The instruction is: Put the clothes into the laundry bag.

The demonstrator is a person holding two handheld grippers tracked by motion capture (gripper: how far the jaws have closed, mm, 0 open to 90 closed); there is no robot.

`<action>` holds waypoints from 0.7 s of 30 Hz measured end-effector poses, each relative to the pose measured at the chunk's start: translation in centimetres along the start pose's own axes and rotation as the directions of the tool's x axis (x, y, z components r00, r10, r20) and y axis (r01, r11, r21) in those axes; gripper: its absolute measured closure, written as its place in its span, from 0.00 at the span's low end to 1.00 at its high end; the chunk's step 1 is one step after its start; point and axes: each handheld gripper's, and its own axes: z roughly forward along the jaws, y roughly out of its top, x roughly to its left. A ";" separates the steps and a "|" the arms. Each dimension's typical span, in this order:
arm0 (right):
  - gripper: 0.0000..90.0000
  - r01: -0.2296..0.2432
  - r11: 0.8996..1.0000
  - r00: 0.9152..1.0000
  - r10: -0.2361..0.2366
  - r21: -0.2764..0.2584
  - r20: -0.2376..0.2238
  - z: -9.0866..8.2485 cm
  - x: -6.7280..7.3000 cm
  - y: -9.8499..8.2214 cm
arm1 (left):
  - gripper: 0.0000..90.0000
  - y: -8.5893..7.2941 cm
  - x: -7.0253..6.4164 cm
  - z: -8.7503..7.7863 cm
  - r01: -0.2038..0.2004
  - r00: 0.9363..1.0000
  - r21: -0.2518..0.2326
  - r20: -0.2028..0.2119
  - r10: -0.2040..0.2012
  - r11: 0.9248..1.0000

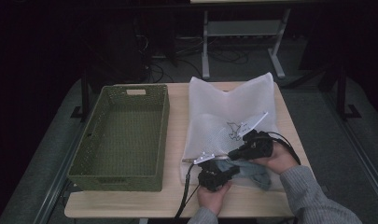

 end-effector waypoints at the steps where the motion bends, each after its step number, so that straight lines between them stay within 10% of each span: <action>1: 0.98 -0.004 1.000 1.000 0.004 -0.010 -0.006 -0.3 0.0 0.0 | 0.91 0.2 0.0 -0.1 -0.003 1.000 -0.014 0.001 0.003 1.000; 8: 0.98 0.028 0.995 0.999 -0.030 -0.094 -0.019 -3.5 1.6 0.5 | 0.92 1.1 0.5 -0.2 0.066 0.998 -0.095 -0.003 -0.066 0.993; 12: 0.98 -0.004 0.998 1.000 0.005 -0.055 0.008 -2.8 0.8 -0.6 | 0.89 0.6 0.4 -0.2 0.048 0.999 -0.093 -0.012 -0.049 0.995; 21: 0.97 -0.048 0.998 0.999 0.048 0.039 0.009 1.0 -0.8 -2.3 | 0.45 -1.8 -0.4 -1.4 -0.010 0.999 0.001 -0.043 0.010 1.000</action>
